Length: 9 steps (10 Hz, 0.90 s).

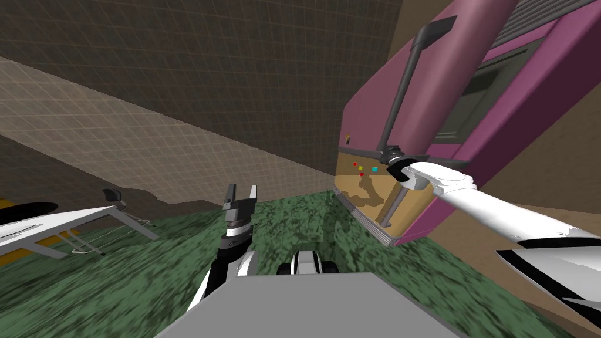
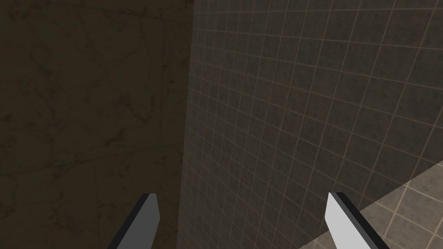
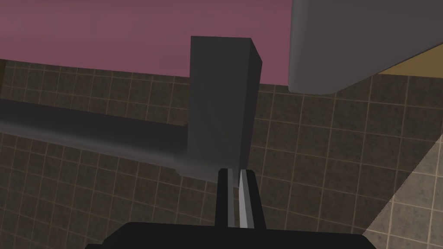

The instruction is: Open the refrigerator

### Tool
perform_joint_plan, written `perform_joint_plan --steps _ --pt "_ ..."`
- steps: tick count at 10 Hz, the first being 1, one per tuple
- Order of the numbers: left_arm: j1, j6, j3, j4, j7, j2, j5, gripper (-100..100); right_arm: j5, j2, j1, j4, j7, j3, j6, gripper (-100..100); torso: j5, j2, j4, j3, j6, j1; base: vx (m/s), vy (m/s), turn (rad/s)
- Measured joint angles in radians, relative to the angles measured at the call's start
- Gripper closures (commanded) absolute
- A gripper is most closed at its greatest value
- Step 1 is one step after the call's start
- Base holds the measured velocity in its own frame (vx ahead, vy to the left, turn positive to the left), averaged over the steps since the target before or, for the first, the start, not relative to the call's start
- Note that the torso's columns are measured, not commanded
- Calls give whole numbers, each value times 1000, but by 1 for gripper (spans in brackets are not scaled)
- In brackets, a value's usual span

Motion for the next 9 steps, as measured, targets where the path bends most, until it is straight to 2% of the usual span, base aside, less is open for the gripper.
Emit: perform_joint_plan --steps 1,2,4,5,6,7,8,9 --pt "0 0 0 0 0 0 0 0 2 1 -2 10 2 -1 6 100 0 1 1 1 0 -3 96 306 28" --pt "0 0 0 0 0 0 0 0 -18 -18 4 7 6 8 29 100 0 2 1 1 1 0 66 287 9" --pt "0 0 0 0 0 0 0 0 -14 -17 -13 40 15 8 45 100 -2 8 2 6 5 -2 51 291 20" --pt "0 0 0 0 0 0 0 0 -11 -17 -15 51 17 4 48 100 -3 11 3 8 7 -3 38 122 -6" --pt "0 0 0 0 0 0 0 0 -10 -15 -14 52 17 4 47 -100 -5 15 4 11 8 -11 -31 -69 58" --pt "0 0 1 0 0 1 0 0 4 -2 -16 42 16 0 32 -100 -7 16 5 11 7 -20 -67 -145 76" --pt "0 0 1 0 0 1 0 0 2 -9 -18 29 14 -4 15 -100 -10 13 2 10 9 -20 -75 -153 50" --pt "0 0 1 0 0 1 0 0 -1 -10 -18 13 15 -1 9 -100 -8 12 2 9 9 -12 -63 -174 47"
